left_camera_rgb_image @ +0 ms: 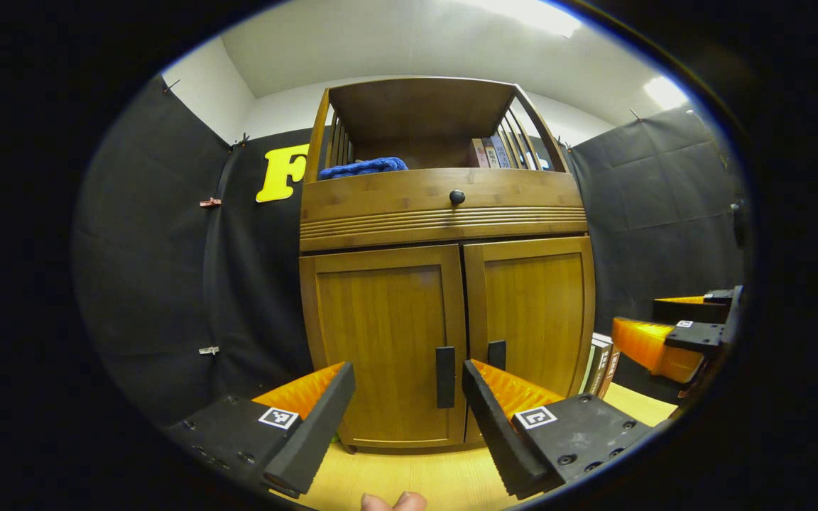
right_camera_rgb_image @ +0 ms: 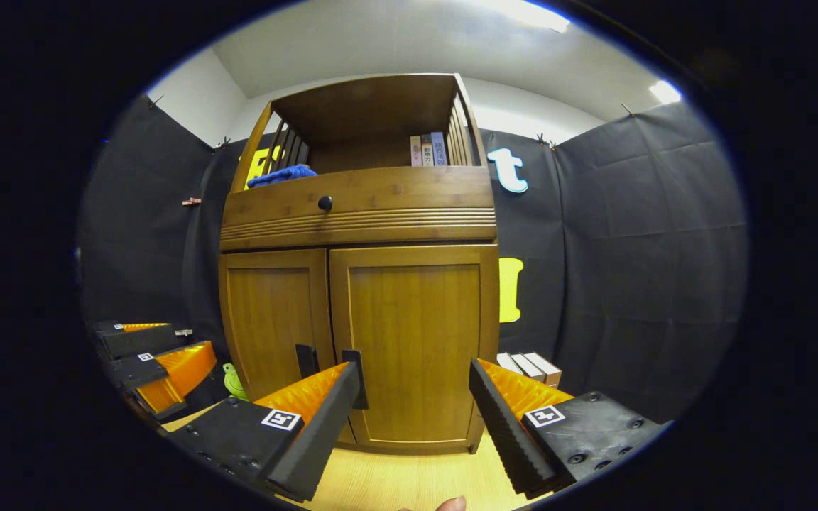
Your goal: Open the right door of the double-door shoe cabinet with the right hand, and open the left door with the left hand.
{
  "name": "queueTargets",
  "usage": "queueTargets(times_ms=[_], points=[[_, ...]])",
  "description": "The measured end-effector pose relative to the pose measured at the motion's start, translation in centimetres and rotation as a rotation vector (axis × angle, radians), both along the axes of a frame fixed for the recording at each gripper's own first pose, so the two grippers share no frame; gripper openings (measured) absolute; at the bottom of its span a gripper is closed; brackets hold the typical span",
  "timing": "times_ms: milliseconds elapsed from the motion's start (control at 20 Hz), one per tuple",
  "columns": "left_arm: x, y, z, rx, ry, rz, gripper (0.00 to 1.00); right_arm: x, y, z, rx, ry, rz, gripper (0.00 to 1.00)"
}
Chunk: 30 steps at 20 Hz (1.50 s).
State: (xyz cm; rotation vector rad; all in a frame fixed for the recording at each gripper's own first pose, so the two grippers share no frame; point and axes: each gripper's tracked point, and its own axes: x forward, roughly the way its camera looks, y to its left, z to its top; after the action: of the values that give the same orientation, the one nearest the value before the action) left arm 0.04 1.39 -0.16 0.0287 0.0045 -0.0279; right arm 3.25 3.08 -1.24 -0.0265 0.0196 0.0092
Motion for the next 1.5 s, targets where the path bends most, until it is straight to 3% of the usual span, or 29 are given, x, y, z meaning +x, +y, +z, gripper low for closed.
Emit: queueTargets(times_ms=[50,400,650,850,900,950,1000,1050,1150,1200,1300,1350,1450,1500], points=[[0.0,0.2,-0.3,-0.002,0.008,0.002,0.93,0.9,0.6,-0.2,0.005,0.003,0.005,0.98],[0.3,1.9,-1.4,-0.006,0.036,-0.029,0.95,7.7,5.5,-4.9,0.016,0.086,0.050,0.98],[-0.1,3.2,-2.5,-0.025,0.065,-0.054,0.95,12.9,7.0,-8.8,0.016,0.150,0.015,0.97],[-0.3,4.4,-2.6,-0.046,0.073,-0.058,0.95,15.9,7.9,-12.5,0.038,0.222,-0.013,0.83],[-0.5,4.8,-2.7,-0.055,0.081,-0.054,0.95,16.4,8.2,-13.2,0.038,0.236,-0.008,0.70],[-0.8,5.1,-2.8,-0.056,0.085,-0.054,0.95,16.8,8.3,-13.9,0.038,0.249,-0.006,0.64],[-0.9,5.5,-2.9,-0.046,0.087,-0.048,0.95,17.2,8.5,-14.4,0.046,0.256,0.001,0.46],[-0.9,5.9,-3.2,-0.036,0.091,-0.045,0.97,17.4,8.6,-14.6,0.050,0.257,-0.003,0.46],[-1.0,6.7,-3.3,-0.022,0.096,-0.036,0.92,17.3,8.4,-14.3,0.041,0.255,-0.022,0.46],[-1.1,7.1,-3.3,-0.027,0.095,-0.031,0.92,17.6,8.4,-14.3,0.033,0.242,-0.031,0.36],[-1.2,7.3,-3.0,-0.043,0.091,-0.026,0.92,17.2,8.4,-14.2,0.001,0.233,-0.036,0.36],[-1.2,7.3,-2.8,-0.047,0.089,-0.024,0.92,17.2,8.4,-14.3,-0.001,0.236,-0.032,0.29],[-1.2,6.9,-2.2,-0.047,0.079,-0.027,0.92,16.1,8.3,-14.2,0.027,0.237,-0.006,0.25],[-1.3,6.7,-2.0,-0.045,0.074,-0.029,0.92,15.3,8.2,-14.0,0.049,0.238,0.009,0.29]])
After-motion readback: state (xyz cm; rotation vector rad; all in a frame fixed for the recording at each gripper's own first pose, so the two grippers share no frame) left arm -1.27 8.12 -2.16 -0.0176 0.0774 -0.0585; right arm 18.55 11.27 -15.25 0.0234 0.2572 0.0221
